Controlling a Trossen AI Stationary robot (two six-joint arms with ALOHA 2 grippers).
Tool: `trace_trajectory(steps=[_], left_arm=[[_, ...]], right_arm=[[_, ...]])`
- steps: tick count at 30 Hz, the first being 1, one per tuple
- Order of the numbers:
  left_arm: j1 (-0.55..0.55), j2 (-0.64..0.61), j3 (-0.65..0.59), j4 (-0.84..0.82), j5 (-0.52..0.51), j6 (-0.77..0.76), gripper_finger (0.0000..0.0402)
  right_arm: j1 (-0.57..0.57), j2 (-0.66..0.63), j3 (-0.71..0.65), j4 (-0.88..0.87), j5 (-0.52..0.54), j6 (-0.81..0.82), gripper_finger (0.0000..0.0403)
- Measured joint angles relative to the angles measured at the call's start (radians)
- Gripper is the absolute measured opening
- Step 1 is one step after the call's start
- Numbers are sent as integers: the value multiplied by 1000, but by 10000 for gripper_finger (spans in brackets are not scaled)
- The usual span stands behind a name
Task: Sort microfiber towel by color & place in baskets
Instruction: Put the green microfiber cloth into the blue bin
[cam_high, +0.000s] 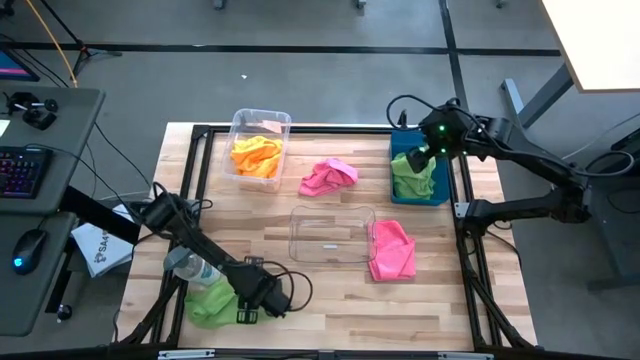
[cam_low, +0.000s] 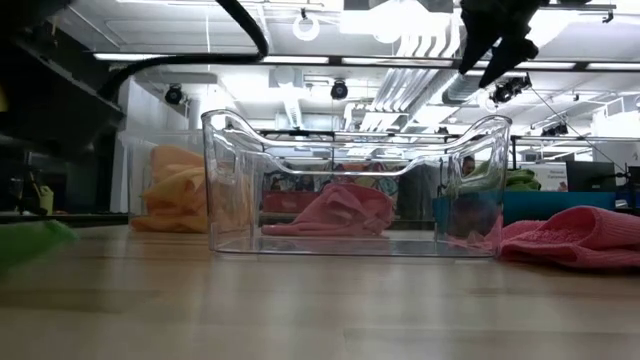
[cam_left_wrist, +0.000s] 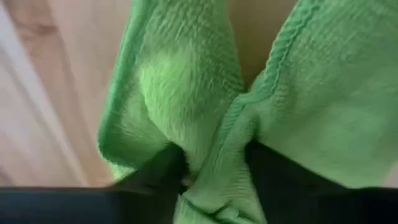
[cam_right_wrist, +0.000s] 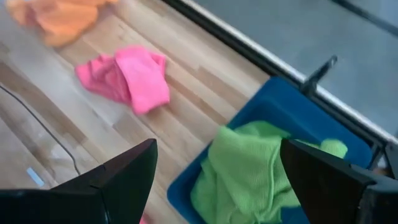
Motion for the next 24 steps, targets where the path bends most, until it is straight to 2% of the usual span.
trace_trajectory(steps=[3, 4, 6, 10, 12, 15, 17, 20, 22, 24], left_arm=[[32, -30, -3, 38, 60, -53, 37], [43, -48, -7, 52, 58, -76, 21], [68, -115, 2, 36, 38, -107, 13], [130, -297, 95, -54, 5, -110, 4], [171, -372, 164, -107, -58, -120, 3], [259, -456, 320, -146, -212, -126, 2], [324, -477, 424, -146, -345, -56, 1], [438, -468, 545, -76, -504, 183, 1], [528, -460, 570, 25, -545, 390, 1], [633, -448, 559, 166, -510, 573, 1]], right_arm=[[0, -11, 0, 33, 0, -7, 334], [0, -16, 0, 42, 0, -7, 334], [-1, -28, 0, 58, 4, -8, 334], [-1, -60, 0, 103, 3, -46, 334], [-1, -75, 0, 129, -1, -66, 334], [-1, -94, 0, 175, -19, -74, 334], [-1, -103, 0, 217, -49, -74, 334], [-1, -111, 0, 296, -84, -65, 334], [-1, -113, 0, 361, -96, -60, 334], [-1, -113, 0, 434, -116, -52, 334]])
